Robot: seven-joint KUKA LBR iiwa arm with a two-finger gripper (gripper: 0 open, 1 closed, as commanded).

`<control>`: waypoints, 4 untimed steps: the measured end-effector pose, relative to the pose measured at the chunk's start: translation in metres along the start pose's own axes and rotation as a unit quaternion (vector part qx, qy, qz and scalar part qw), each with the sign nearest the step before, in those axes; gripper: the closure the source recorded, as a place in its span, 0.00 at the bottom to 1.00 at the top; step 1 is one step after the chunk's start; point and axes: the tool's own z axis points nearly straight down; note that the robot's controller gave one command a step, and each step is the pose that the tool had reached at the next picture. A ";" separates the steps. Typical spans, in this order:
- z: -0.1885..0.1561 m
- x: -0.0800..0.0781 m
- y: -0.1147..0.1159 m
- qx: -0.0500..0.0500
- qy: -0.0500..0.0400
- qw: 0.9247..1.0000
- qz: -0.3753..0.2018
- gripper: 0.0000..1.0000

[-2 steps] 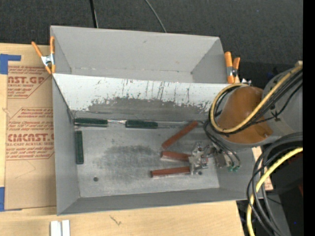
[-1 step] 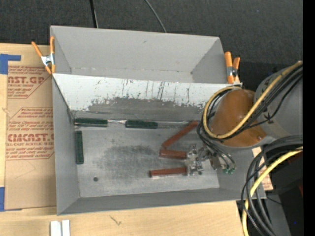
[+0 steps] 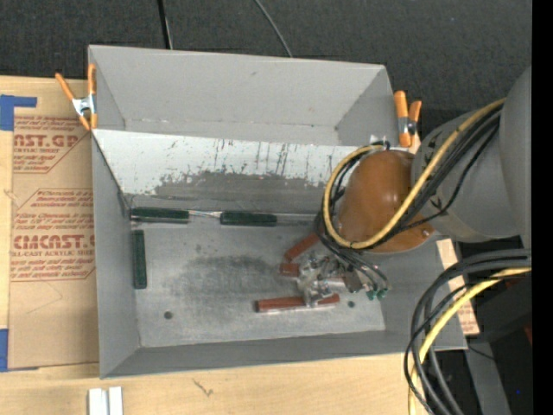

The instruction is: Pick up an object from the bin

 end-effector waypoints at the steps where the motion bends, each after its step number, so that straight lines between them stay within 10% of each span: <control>1: -0.036 0.000 0.004 -0.009 0.010 1.000 -0.012 1.00; 2: 0.009 -0.061 0.021 -0.009 0.009 0.993 -0.113 0.00; 3: 0.008 -0.062 0.020 -0.009 0.008 0.994 -0.113 0.00; 4: 0.007 -0.071 -0.057 -0.009 0.001 0.957 -0.289 1.00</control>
Offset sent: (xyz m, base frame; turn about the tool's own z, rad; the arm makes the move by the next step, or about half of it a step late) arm 0.0542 0.0344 -0.0085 -0.2261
